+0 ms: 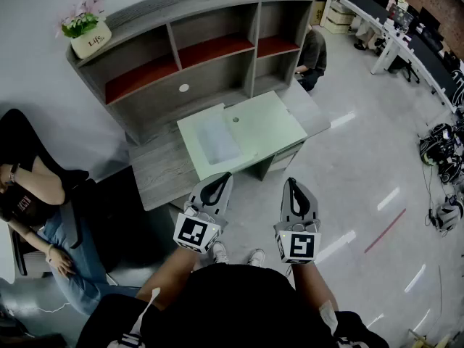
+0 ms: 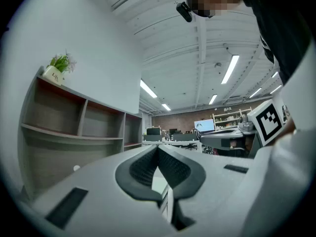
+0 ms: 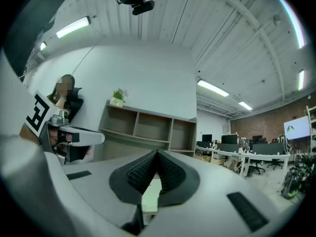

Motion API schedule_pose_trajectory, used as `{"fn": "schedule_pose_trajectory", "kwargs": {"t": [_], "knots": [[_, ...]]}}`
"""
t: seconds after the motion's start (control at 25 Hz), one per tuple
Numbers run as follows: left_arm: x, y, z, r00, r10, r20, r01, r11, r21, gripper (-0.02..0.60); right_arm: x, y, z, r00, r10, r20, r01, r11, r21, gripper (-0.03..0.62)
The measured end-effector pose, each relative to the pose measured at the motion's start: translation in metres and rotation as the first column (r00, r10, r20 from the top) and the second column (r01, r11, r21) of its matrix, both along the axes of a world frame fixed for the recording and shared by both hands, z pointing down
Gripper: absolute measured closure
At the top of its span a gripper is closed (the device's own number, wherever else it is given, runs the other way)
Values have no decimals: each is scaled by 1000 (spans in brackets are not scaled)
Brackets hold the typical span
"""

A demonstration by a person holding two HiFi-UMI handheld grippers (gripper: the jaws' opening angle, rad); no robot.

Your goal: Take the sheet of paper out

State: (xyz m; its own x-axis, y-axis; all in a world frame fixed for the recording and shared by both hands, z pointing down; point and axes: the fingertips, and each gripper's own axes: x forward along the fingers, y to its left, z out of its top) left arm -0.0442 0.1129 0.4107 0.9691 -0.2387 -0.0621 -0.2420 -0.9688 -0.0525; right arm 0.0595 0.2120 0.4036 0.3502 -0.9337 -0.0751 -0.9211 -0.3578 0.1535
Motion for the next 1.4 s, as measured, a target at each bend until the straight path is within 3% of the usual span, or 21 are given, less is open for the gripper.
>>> {"fn": "schedule_pose_trajectory", "kwargs": {"t": [0.64, 1.08, 1.4], "knots": [[0, -5, -6, 1000, 2, -21, -2, 1000, 7, 577, -4, -9, -3, 1000, 8, -13, -8, 1000, -7, 572], [-21, -23, 6, 1000, 8, 6, -8, 999, -34, 575, -24, -21, -1, 999, 25, 24, -25, 1000, 15, 572], [-44, -35, 11, 999, 53, 4, -53, 999, -1, 577, -34, -25, 1, 996, 87, 9, -87, 996, 7, 572]]}}
